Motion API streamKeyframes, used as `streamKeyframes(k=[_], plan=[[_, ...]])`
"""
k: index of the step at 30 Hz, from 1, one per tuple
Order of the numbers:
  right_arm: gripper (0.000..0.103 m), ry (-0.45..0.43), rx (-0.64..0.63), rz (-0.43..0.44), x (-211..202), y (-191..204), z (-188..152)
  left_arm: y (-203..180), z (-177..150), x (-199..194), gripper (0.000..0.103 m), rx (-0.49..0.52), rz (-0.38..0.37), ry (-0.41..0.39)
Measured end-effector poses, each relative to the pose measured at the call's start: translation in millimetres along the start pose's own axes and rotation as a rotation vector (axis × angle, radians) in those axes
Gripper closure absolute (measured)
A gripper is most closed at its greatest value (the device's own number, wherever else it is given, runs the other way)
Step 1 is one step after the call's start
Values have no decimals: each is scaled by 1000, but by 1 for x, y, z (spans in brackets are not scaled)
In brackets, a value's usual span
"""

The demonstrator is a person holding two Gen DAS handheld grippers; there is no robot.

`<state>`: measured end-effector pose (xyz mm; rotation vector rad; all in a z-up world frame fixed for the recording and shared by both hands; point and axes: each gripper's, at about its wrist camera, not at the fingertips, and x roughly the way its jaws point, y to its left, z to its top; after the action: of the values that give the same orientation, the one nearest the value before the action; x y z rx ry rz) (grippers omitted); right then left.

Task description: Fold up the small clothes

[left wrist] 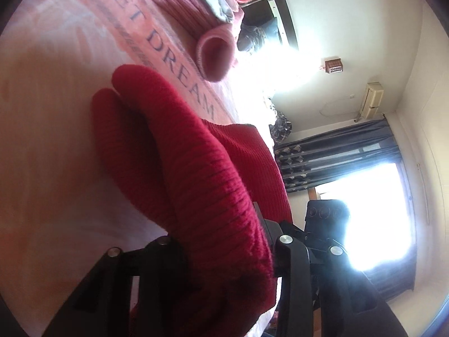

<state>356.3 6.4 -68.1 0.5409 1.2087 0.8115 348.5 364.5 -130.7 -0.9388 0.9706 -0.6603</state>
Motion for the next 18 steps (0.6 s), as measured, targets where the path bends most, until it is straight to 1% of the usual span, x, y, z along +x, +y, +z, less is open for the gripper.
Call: streamKeyframes(k=[4, 6, 7, 9, 12, 14, 15, 16, 18], plan=[[70, -6, -11, -39, -59, -15, -23, -34, -23, 43, 67, 24, -38, 51], [70, -8, -4, -50, -81, -27, -38, -44, -38, 62, 67, 21, -45, 72], [70, -7, 3, -55, -90, -34, -46, -48, -46, 70, 67, 21, -40, 85], [70, -4, 29, -68, -104, -55, -63, -52, -63, 87, 67, 42, -1, 106], [70, 16, 83, -96, -103, -92, -85, -48, -87, 110, 67, 111, 100, 144], [70, 34, 117, -112, -93, -115, -96, -37, -99, 120, 66, 126, 148, 155], [69, 36, 128, -109, -89, -125, -101, -31, -102, 122, 63, 129, 145, 146], [68, 33, 142, -97, -86, -132, -104, -28, -104, 123, 63, 142, 133, 133], [65, 27, 176, -61, -85, -141, -107, -30, -105, 123, 63, 180, 139, 131]])
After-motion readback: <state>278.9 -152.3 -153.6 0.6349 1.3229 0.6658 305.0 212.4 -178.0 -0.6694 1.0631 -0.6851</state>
